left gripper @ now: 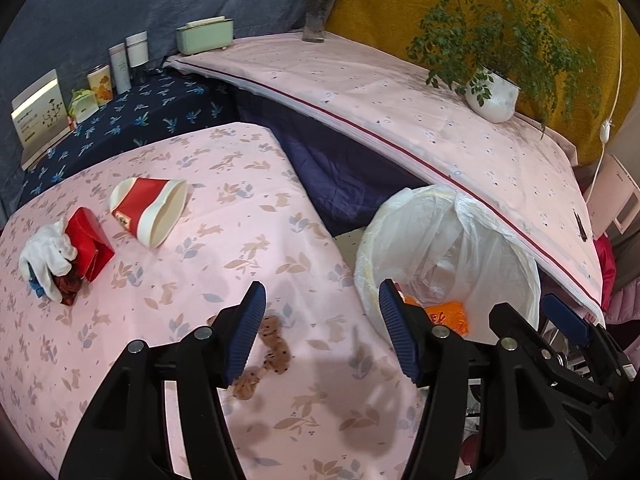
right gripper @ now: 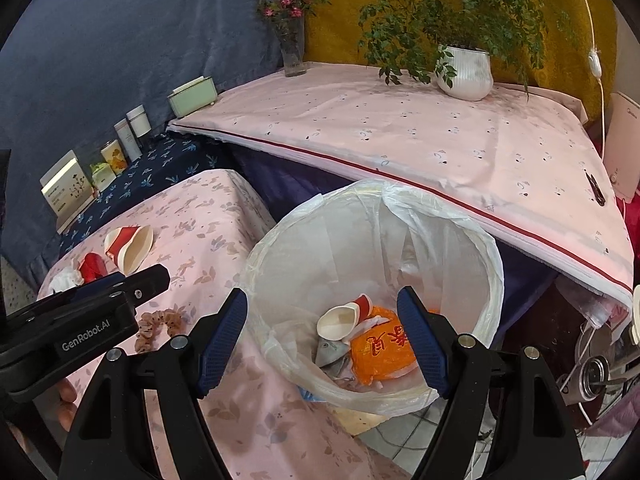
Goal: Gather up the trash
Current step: 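Move both tools back over the table toward the beige scrunchie and white gloves, then grasp the beige scrunchie with the right tool while the left tool grasps the white gloves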
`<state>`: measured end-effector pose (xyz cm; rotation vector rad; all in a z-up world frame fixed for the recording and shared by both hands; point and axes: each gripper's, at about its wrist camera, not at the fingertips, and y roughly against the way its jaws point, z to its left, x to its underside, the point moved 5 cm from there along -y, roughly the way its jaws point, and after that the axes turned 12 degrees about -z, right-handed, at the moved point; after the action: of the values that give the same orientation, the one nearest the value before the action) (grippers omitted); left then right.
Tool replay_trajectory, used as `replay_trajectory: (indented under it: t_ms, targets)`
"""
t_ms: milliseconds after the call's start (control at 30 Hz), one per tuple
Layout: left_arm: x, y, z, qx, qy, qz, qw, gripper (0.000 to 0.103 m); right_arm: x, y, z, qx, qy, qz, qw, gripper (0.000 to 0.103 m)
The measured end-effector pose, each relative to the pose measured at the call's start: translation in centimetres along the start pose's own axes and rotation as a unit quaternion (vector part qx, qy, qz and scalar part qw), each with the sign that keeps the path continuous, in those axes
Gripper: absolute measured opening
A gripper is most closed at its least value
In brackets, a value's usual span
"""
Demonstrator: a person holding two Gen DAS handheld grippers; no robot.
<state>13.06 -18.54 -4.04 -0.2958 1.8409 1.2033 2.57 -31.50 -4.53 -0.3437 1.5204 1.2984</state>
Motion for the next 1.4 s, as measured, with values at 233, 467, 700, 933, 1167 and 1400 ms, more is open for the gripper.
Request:
replay_trajectory:
  t_ms: [233,467,700,933,1167,1400]
  targets:
    - [0.3,1.0,3.4,-0.028,0.024,-0.008,0.9993,0.065,0.9,-0.2,3.5,-0.024,0.026,0.01,0.999,0.075]
    - [1.4,2.0,8.2,-0.072,0.047,-0.013,0.9962,0.068,2.8,-0.6,7.5,-0.052,0.051,0.03,0.997,0.075]
    - [2.9,3.0,13.2,-0.12,0.069,-0.01,0.9903,0.068,5.1,-1.1,11.1,-0.077,0.073,0.052,0.993,0.075]
    - [4.3,4.4,17.5,-0.163,0.08,-0.014,0.9834,0.076,6.9,-1.7,14.5,-0.097,0.099,0.069,0.988,0.072]
    - [5.2,5.5,20.8,-0.191,0.089,-0.016,0.9775,0.08,7.7,-2.8,17.4,-0.105,0.129,0.08,0.983,0.061]
    - [4.6,6.1,24.5,-0.2,0.105,-0.018,0.9739,0.08,8.4,-4.9,18.8,-0.099,0.141,0.097,0.98,0.05]
